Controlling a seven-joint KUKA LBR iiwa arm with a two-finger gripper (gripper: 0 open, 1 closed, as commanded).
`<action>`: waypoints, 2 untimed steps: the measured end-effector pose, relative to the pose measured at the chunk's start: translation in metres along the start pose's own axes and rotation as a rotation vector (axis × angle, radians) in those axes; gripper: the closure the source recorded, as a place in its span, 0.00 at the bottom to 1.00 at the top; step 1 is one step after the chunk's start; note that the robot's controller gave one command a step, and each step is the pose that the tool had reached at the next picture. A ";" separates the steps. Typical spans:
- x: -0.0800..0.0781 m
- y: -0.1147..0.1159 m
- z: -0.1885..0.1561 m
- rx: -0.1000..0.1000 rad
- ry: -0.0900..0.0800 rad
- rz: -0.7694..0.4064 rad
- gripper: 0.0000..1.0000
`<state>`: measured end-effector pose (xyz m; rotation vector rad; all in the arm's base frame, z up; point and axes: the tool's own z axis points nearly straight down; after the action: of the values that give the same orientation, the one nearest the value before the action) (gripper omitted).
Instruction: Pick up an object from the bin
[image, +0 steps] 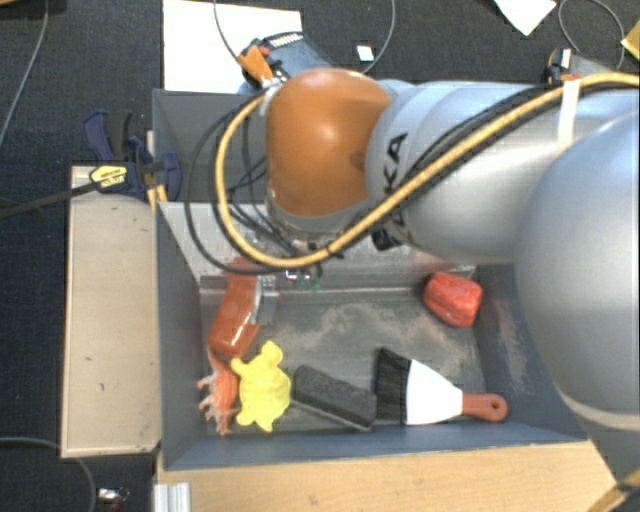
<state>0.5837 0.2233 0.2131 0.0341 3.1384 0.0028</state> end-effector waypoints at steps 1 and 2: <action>0.000 0.000 0.000 0.000 0.000 0.000 0.00; -0.004 -0.002 0.079 -0.001 -0.005 -0.203 0.00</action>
Offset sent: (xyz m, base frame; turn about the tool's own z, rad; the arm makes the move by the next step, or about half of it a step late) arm 0.0034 -0.0021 -0.0871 -0.2161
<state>0.5882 0.2218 0.1340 -0.2840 3.1205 0.0045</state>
